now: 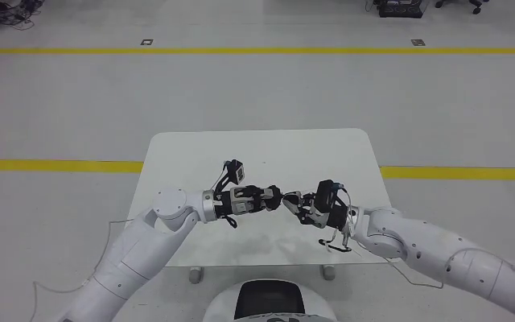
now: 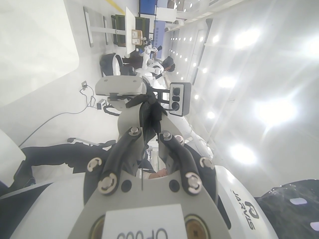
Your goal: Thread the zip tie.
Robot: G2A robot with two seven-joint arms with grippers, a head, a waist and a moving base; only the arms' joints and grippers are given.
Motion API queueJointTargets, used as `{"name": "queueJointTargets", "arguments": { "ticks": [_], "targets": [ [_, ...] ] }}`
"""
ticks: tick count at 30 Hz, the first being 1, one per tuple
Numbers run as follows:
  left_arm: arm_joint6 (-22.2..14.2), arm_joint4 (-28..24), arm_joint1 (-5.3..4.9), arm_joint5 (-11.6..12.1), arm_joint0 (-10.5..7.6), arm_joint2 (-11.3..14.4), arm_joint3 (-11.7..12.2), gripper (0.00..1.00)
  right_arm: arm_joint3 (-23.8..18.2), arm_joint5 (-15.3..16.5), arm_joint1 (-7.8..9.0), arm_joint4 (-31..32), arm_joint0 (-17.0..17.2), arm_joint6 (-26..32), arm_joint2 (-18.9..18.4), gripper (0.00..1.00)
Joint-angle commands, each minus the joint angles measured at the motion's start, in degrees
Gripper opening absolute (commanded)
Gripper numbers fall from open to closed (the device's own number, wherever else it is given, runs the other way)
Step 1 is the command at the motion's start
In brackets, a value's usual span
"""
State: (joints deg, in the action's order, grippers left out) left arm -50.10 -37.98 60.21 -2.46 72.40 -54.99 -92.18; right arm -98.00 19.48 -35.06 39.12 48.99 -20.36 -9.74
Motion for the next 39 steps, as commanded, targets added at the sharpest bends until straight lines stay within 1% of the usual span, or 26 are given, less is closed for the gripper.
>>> {"name": "queueJointTargets", "arguments": {
  "ticks": [1,22,39],
  "targets": [
    [0.03,-0.03,-0.02,0.05,0.02,-0.01,-0.05,0.0,0.21,0.0,-0.07,-0.07,0.03,0.18,0.0,0.0],
    [0.25,-0.8,-0.02,0.5,-0.19,0.3,-0.02,0.0,2.22,0.0,-1.07,-1.39,-0.01,2.4,0.0,0.0],
    [0.16,-1.37,-0.18,0.93,0.1,-0.07,-0.24,0.0,3.56,0.0,-2.08,-1.96,-0.08,3.49,0.0,0.0]
  ]
}}
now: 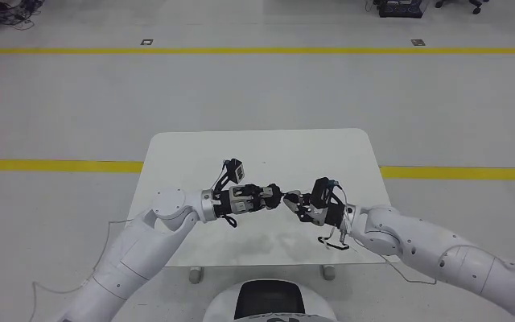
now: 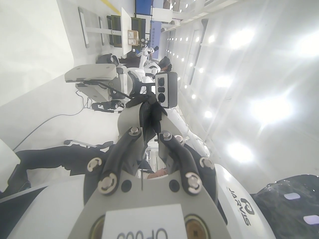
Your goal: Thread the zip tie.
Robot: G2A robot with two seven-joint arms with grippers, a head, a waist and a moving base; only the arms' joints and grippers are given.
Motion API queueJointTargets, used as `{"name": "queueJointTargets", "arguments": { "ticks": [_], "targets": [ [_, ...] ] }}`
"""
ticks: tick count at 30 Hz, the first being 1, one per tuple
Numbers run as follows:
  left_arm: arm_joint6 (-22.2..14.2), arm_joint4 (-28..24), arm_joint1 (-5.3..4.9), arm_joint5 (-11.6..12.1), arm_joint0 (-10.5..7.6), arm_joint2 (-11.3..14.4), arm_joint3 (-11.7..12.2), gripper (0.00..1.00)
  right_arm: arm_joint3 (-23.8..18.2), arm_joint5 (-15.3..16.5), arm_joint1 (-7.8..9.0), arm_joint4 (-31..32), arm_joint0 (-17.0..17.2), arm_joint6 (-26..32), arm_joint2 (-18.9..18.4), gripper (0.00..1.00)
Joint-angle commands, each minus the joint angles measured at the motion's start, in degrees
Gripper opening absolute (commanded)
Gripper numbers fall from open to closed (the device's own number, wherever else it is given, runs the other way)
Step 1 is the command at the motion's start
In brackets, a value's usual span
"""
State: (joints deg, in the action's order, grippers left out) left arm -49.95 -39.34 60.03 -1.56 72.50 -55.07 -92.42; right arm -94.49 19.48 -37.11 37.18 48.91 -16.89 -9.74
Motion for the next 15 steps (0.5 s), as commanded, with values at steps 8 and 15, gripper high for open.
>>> {"name": "queueJointTargets", "arguments": {
  "ticks": [8,15],
  "targets": [
    [0.12,-0.13,-0.03,0.27,0.06,-0.01,-0.05,0.0,0.59,0.0,-0.36,-0.15,0.05,0.37,0.0,0.0],
    [0.16,-0.2,-0.06,0.39,0.11,-0.01,-0.25,0.0,1.05,0.0,-0.58,-0.27,0.13,0.62,0.0,0.0]
  ]
}}
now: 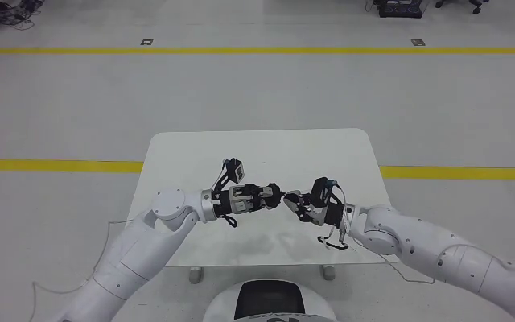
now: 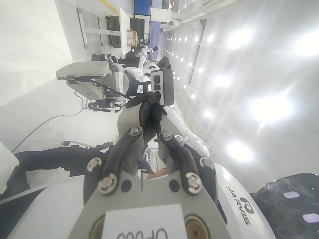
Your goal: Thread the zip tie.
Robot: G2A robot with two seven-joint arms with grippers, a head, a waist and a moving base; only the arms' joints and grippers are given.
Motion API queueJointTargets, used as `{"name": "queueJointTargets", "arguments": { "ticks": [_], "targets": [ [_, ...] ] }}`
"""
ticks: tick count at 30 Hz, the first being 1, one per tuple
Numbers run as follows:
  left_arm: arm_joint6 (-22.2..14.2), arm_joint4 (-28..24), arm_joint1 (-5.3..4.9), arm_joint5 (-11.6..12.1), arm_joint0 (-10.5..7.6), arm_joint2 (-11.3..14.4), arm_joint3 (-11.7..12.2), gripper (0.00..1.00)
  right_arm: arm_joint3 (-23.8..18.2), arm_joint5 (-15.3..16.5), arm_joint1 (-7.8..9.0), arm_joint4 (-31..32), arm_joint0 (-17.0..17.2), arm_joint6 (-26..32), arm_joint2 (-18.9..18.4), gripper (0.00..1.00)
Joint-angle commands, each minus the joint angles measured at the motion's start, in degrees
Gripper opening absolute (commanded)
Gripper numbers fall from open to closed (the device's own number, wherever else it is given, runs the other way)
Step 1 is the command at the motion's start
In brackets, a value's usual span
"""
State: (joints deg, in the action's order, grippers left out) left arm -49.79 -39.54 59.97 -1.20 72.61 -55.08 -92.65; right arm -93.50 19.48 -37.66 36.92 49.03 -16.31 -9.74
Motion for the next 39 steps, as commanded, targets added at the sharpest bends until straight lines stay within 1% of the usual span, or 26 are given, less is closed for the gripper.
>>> {"name": "queueJointTargets", "arguments": {
  "ticks": [1,16,26,32,34,39],
  "targets": [
    [0.0,-0.01,-0.01,0.04,0.02,0.0,-0.04,0.0,0.11,0.0,-0.05,-0.03,0.01,0.08,0.0,0.0],
    [0.18,-0.16,-0.08,0.36,0.29,-0.09,-0.3,0.0,0.64,0.0,-0.41,-0.16,0.1,0.12,0.0,0.0],
    [0.21,-0.73,-0.39,0.85,0.85,-1.47,-1.04,0.0,1.3,0.0,-0.24,-0.67,0.11,-0.54,0.0,0.0],
    [0.22,-1.52,-0.57,0.7,1.47,-2.25,-1.45,0.0,0.79,0.0,0.27,-1.2,0.16,-2.66,0.0,0.0],
    [1.04,-1.64,-0.6,0.78,1.68,-2.55,-1.63,0.0,0.6,0.0,0.36,-1.27,0.18,-2.96,0.0,1.0],
    [1.04,-1.64,-0.6,0.78,1.68,-2.55,-1.63,0.0,0.6,0.0,0.36,-1.27,0.18,-2.96,0.0,1.0]
  ]
}}
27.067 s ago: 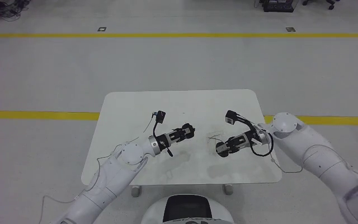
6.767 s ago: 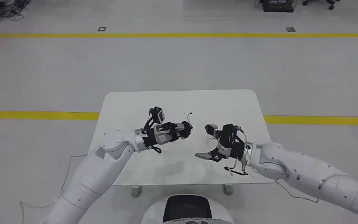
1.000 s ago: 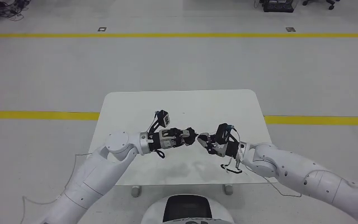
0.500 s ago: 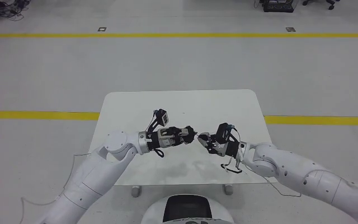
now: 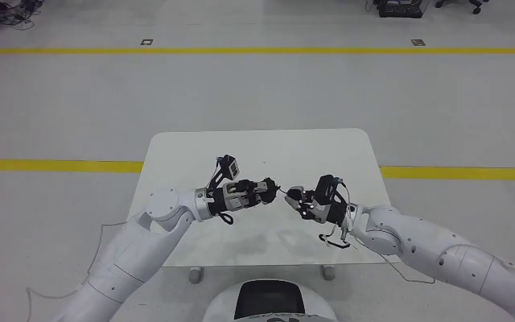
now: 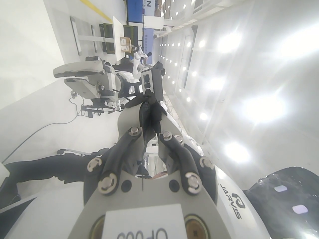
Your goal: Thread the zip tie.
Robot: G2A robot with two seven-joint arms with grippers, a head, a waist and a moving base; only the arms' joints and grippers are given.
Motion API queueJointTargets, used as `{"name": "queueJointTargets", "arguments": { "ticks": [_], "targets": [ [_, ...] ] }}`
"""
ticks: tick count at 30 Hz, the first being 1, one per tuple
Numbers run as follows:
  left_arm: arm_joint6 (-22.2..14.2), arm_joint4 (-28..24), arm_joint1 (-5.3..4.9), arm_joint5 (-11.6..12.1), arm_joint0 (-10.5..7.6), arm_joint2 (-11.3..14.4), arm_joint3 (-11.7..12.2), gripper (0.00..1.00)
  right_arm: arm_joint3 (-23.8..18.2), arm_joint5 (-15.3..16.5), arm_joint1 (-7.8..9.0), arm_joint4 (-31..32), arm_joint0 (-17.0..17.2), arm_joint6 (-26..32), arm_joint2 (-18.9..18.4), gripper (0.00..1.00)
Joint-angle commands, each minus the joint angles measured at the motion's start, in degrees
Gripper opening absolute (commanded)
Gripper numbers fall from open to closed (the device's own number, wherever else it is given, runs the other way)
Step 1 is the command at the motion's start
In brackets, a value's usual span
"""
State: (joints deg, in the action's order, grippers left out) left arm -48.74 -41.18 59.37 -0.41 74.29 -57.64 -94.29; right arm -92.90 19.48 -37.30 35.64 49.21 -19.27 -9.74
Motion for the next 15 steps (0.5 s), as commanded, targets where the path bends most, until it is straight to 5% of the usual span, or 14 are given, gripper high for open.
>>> {"name": "queueJointTargets", "arguments": {
  "ticks": [1,5,15],
  "targets": [
    [-0.01,0.0,0.0,0.0,0.0,0.0,0.01,0.0,0.0,0.0,0.0,0.0,0.0,0.0,0.0,1.0],
    [1.0,-1.87,0.14,0.37,0.39,-0.1,-0.17,0.0,0.29,0.0,-0.08,-0.78,0.99,-1.27,-1.02,1.0],
    [-5.17,-9.15,-0.04,-0.1,1.49,-1.75,-0.62,0.0,1.07,0.0,1.52,-2.45,4.45,-6.19,-3.82,1.0]
  ]
}}
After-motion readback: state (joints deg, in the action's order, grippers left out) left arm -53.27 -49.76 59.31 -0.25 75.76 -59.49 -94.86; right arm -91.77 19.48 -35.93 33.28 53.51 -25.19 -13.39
